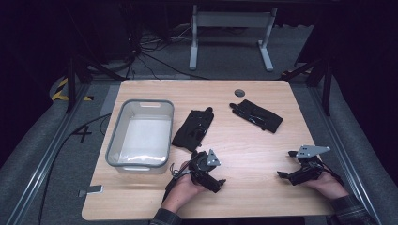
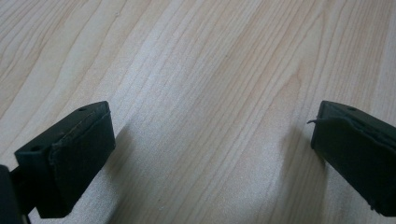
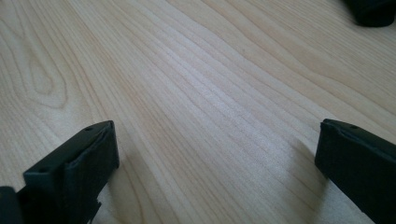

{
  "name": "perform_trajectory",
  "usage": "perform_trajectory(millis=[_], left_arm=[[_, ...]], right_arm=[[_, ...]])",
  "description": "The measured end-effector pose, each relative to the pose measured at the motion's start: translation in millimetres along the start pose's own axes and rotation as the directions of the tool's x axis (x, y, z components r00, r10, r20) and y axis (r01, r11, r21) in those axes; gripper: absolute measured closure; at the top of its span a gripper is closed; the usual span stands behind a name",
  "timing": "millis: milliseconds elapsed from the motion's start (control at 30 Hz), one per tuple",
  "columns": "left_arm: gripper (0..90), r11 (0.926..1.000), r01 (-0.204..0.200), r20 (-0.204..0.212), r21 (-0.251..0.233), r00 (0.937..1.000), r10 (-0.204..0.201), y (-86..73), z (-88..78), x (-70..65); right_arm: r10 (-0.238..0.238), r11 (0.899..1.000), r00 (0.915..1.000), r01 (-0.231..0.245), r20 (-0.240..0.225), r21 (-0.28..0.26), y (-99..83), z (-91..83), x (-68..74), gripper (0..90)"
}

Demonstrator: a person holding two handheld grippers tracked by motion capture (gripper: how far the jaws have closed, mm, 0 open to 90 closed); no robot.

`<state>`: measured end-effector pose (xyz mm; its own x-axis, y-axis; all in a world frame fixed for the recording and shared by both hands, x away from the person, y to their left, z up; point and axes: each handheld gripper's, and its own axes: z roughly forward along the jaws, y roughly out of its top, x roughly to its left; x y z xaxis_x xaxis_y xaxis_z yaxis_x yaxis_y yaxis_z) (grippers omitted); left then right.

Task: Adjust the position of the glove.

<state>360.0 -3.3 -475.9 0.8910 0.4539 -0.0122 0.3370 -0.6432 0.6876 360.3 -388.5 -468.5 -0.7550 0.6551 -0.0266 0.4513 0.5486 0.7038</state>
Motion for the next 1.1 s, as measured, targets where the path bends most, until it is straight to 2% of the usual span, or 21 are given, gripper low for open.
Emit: perform_trajectory(millis=[167, 300, 367, 433, 500, 600, 867, 967, 1100], left_arm=[[0.0, 1.0000, 0.000, 0.000, 0.000, 1.0000, 0.000, 0.0, 0.0, 0.0], [0.0, 1.0000, 0.001, 0.001, 0.000, 1.0000, -0.001, 0.1, 0.1, 0.0], [0.0, 1.0000, 0.001, 0.001, 0.000, 1.0000, -0.001, 0.1, 0.1, 0.0], [0.0, 1.0000, 0.001, 0.001, 0.000, 1.0000, -0.001, 0.1, 0.1, 0.0], [0.0, 1.0000, 0.001, 0.001, 0.000, 1.0000, -0.001, 0.1, 0.1, 0.0], [0.0, 1.0000, 0.001, 0.001, 0.000, 1.0000, -0.001, 0.1, 0.1, 0.0], [0.0, 1.0000, 0.001, 0.001, 0.000, 1.0000, -0.001, 0.2, 0.1, 0.0], [0.0, 1.0000, 0.001, 0.001, 0.000, 1.0000, -0.001, 0.2, 0.1, 0.0], [0.0, 1.0000, 0.001, 0.000, 0.000, 1.0000, -0.001, 0.2, 0.1, 0.0]], right_arm=[[-0.004, 1.000, 1.0000, 0.004, -0.005, -0.002, -0.3, -0.4, -0.2, 1.7], [-0.018, 1.000, 0.9997, 0.018, -0.018, -0.003, 1.9, -4.0, -1.0, 16.5], [-0.021, 1.000, 0.9996, 0.021, -0.021, 0.003, 3.2, -4.9, -1.5, 18.5], [-0.022, 1.000, 0.9995, 0.023, -0.020, 0.009, 5.3, -6.4, -1.9, 27.2], [-0.022, 1.000, 0.9996, 0.022, -0.020, 0.006, 6.0, -6.8, -2.1, 29.7], [-0.017, 1.000, 0.9995, 0.017, -0.025, -0.018, 12.1, -8.2, -5.9, 43.7], [-0.014, 0.999, 0.9992, 0.013, -0.038, -0.029, 30.9, -2.4, -16.7, 75.4], [-0.016, 0.999, 0.9993, 0.015, -0.035, -0.031, 36.9, -0.2, -18.0, 82.5], [-0.003, 0.999, 0.9998, 0.003, -0.019, -0.038, 44.2, 3.9, -23.5, 86.8]])
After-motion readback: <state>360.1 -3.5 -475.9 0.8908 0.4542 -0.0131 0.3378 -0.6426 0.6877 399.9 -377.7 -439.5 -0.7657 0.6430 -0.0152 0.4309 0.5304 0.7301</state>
